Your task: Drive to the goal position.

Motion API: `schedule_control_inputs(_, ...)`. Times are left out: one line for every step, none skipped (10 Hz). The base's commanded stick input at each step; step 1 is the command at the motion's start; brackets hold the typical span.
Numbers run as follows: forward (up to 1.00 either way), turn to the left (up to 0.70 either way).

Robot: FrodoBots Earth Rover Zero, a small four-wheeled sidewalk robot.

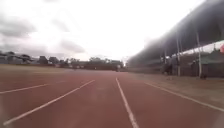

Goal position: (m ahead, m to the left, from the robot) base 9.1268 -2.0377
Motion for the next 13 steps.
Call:
schedule_control_inputs(0.85, -0.3)
schedule_control_inputs(0.85, -0.18)
schedule_control_inputs(0.85, -0.08)
schedule_control_inputs(0.85, 0.0)
schedule_control_inputs(0.85, 0.0)
schedule_control_inputs(0.85, 0.0)
schedule_control_inputs(0.85, 0.0)
schedule_control_inputs(0.85, 0.0)
schedule_control_inputs(0.85, 0.0)
schedule_control_inputs(0.85, 0.0)
schedule_control_inputs(0.85, 0.0)
schedule_control_inputs(0.85, 0.0)
schedule_control_inputs(0.85, 0.0)
